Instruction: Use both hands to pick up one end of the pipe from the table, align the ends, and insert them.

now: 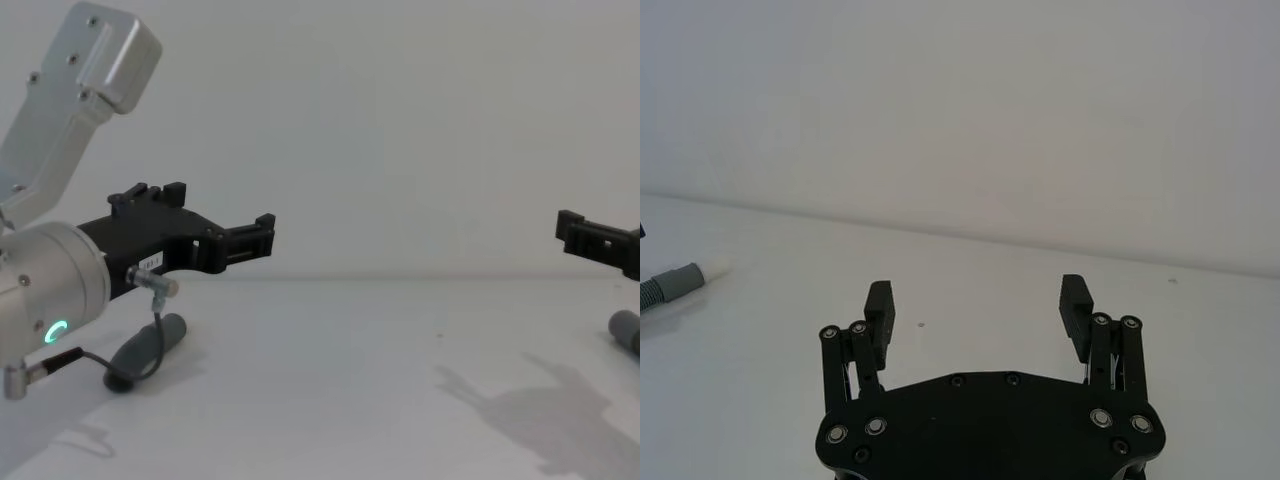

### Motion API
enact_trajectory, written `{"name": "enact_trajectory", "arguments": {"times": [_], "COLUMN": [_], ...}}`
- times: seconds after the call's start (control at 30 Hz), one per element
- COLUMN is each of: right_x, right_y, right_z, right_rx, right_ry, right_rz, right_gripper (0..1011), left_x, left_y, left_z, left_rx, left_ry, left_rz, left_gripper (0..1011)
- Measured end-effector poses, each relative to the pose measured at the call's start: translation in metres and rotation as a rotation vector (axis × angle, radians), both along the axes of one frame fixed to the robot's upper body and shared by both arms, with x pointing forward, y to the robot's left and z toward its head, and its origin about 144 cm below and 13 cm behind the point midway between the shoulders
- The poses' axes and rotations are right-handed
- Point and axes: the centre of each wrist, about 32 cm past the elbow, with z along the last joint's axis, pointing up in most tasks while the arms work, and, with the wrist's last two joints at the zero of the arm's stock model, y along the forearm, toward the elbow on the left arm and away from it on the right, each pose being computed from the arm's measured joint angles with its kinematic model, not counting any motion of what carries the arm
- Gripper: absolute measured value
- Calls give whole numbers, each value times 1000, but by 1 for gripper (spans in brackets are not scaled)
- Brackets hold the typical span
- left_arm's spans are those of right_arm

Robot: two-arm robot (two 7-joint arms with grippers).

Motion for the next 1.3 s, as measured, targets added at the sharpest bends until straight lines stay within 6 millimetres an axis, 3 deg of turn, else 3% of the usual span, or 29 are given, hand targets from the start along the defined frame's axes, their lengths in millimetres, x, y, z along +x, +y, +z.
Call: {"name": "enact_trajectory", "arguments": {"times": [1.3], "right_x": [0], "right_y": [0], "right_z": [0], "right_rx": [0], "right_ry": [0], "right_rz": [0], "right_gripper": [1004], "left_x": [0], "left_y": [0], "left_z": [0], "left_rx": [0], "left_ry": [0], "left_rz": [0], "left_gripper": [1001]}}
